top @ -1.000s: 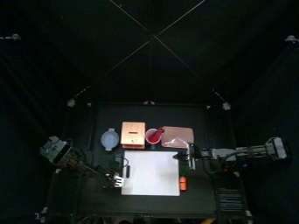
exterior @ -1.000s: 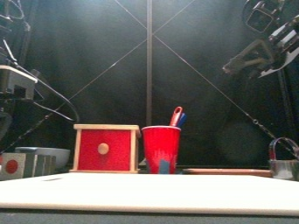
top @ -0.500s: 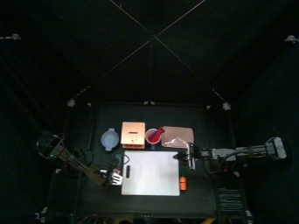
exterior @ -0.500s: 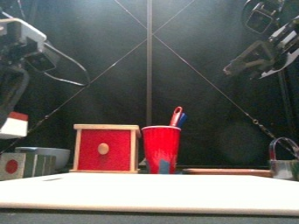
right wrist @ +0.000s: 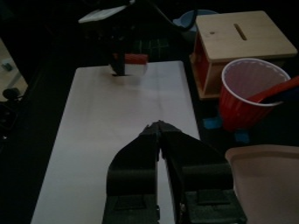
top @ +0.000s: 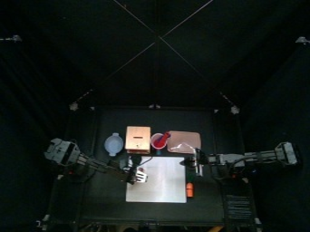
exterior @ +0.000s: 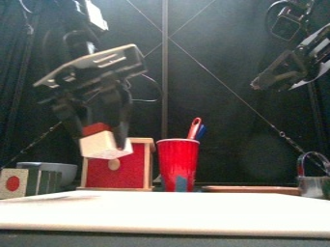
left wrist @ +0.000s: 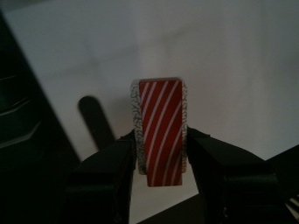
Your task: Put salmon sushi onto cutting board
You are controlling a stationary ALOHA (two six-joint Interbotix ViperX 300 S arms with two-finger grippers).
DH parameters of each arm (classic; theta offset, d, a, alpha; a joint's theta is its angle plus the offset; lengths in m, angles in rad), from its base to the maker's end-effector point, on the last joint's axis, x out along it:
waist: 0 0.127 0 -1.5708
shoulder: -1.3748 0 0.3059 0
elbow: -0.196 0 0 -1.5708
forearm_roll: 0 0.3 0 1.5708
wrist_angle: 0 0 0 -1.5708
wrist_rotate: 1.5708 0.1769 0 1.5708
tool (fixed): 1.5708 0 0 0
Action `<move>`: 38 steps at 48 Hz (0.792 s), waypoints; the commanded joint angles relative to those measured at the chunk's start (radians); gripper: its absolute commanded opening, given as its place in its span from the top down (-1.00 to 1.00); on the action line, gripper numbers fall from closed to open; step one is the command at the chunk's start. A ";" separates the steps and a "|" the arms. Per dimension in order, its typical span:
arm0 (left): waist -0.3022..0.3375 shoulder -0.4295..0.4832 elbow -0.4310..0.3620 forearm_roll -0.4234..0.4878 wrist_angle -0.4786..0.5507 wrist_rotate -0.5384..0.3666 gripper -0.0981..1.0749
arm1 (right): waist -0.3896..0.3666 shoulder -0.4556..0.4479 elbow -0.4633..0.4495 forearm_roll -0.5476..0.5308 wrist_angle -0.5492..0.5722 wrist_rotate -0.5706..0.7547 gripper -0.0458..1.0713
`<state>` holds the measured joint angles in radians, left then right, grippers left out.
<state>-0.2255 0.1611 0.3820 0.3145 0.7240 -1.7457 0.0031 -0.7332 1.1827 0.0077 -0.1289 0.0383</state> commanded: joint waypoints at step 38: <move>0.023 0.267 -0.330 -0.031 0.006 -0.014 -0.33 | 0.006 -0.014 0.044 0.003 0.003 -0.002 0.82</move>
<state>-0.2086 0.4357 0.0859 0.2792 0.7302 -1.7579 0.0077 -0.7501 1.2333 0.0077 -0.1227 0.0383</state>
